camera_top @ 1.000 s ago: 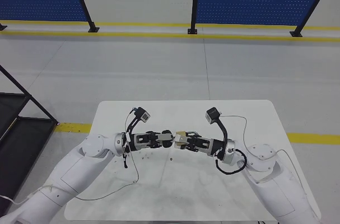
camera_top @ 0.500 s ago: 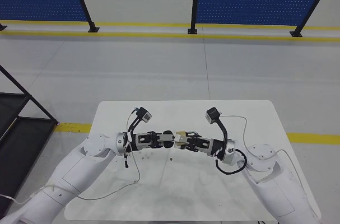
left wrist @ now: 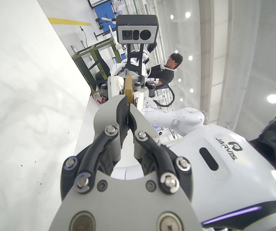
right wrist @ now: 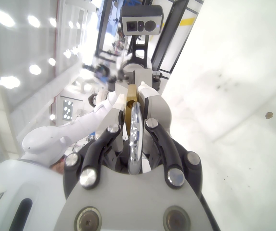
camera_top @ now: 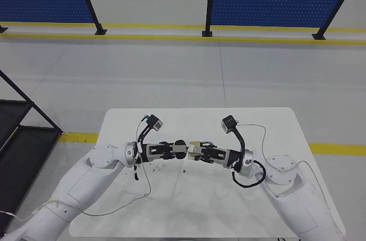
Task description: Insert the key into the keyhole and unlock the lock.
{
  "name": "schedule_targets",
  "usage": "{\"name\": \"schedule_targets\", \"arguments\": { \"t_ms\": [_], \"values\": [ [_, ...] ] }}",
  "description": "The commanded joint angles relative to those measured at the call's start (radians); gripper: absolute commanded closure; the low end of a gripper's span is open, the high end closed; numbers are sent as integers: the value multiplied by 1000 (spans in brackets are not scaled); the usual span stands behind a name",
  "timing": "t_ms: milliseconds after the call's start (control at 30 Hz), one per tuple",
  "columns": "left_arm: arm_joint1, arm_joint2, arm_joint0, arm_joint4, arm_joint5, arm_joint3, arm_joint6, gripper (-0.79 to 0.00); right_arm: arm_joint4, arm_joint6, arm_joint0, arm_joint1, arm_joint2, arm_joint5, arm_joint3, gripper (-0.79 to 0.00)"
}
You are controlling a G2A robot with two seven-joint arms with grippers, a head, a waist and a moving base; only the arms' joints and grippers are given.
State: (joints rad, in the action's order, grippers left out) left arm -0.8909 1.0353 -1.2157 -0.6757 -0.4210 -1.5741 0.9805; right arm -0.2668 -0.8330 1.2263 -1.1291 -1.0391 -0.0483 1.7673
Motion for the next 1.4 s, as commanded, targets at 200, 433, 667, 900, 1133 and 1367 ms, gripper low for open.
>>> {"name": "schedule_targets", "arguments": {
  "t_ms": [200,433,667,900,1133,1367],
  "values": [
    [-1,32,-23,52,-22,-21,-17,0,0,0,0,0,0,0,0,0],
    [-3,52,-38,74,-22,-30,-23,0,0,0,0,0,0,0,0,0],
    [-10,56,-41,77,-19,-34,-14,0,0,0,0,0,0,0,0,0],
    [-18,52,-32,80,-9,-28,-13,0,0,0,0,0,0,0,0,0],
    [-24,56,-30,104,-14,-25,-17,0,0,0,0,0,0,0,0,0],
    [-28,68,-42,186,-76,-36,-51,0,0,0,0,0,0,0,0,0]
  ]
}}
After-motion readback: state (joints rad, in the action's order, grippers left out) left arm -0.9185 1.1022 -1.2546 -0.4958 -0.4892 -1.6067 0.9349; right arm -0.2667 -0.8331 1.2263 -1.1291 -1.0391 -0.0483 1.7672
